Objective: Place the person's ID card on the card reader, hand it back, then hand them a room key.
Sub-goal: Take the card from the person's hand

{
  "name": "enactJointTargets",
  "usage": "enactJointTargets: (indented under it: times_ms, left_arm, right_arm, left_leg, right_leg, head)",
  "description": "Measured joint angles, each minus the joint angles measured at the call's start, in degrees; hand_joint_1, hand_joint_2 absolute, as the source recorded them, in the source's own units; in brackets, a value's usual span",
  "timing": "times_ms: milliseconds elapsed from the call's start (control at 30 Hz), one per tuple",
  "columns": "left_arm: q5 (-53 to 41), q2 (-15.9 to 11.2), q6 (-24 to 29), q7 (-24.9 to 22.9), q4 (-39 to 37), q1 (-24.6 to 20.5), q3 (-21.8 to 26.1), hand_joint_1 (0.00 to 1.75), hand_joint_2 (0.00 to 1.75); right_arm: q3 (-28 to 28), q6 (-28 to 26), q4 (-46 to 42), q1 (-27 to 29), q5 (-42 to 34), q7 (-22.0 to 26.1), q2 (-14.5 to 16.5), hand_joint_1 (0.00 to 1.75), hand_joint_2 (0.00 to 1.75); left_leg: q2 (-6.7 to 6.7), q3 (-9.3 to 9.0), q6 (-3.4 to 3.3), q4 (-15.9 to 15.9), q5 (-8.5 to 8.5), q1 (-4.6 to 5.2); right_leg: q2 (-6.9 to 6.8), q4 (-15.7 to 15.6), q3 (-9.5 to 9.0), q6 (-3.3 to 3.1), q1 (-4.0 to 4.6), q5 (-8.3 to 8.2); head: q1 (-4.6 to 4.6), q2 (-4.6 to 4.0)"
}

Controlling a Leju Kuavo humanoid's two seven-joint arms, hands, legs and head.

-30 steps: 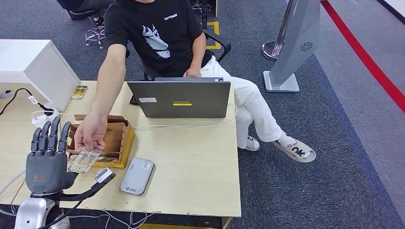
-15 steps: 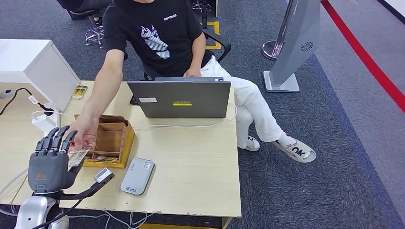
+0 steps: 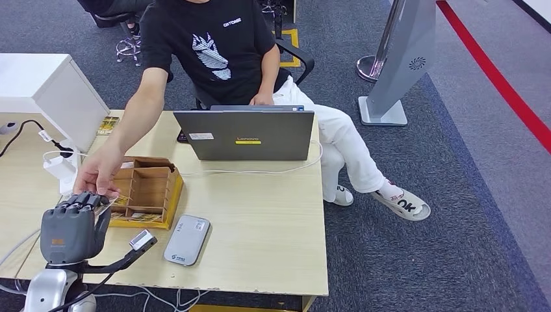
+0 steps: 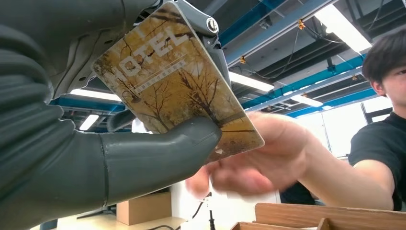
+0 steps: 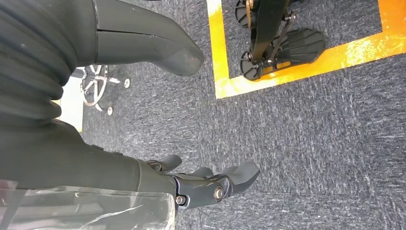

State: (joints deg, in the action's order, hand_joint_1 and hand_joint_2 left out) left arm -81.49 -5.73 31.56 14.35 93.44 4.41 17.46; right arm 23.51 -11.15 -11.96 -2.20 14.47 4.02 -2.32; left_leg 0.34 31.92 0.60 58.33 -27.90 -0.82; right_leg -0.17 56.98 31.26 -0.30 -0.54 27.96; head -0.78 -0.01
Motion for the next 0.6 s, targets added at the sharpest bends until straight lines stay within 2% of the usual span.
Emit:
enactJointTargets:
  times_ms: [100,200,400,600]
  left_arm:
    - [-0.22,0.39,-0.20,1.11,0.00,0.05,-0.18,1.75,1.75]
    - [-0.90,0.84,-0.99,2.07,-0.03,0.14,-2.38,1.75,1.75]
    - [-1.64,1.10,-3.38,-0.30,-1.66,-0.64,-9.94,1.75,1.75]
    - [-1.95,0.89,-4.08,-1.06,-3.73,-1.11,-13.79,1.75,1.75]
  right_arm:
    - [0.31,0.02,0.00,-0.01,0.45,0.00,0.10,0.00,1.75]
    - [0.89,0.20,0.00,-0.04,1.48,0.00,0.17,0.00,1.75]
    - [2.32,0.96,0.00,-0.20,3.38,0.00,0.20,0.00,1.75]
    - [3.32,1.01,0.00,-0.23,4.51,0.00,0.20,0.00,1.75]
  left_leg:
    - [0.00,-0.01,0.00,0.00,0.00,0.00]
    - [0.00,-0.01,0.00,0.00,0.00,0.01]
    - [0.01,-0.01,0.00,0.00,0.00,0.01]
    - [0.01,-0.01,0.00,0.00,0.00,0.00]
  right_leg:
    - [0.00,0.00,0.01,0.00,0.00,0.00]
    - [0.00,-0.01,0.01,0.00,0.00,0.00]
    - [0.00,-0.01,0.01,0.01,-0.01,-0.02]
    - [0.01,-0.01,0.02,0.02,-0.01,-0.02]
  head:
    - [0.00,0.01]
    - [0.01,0.01]
    - [0.01,0.01]
    - [-0.01,0.00]
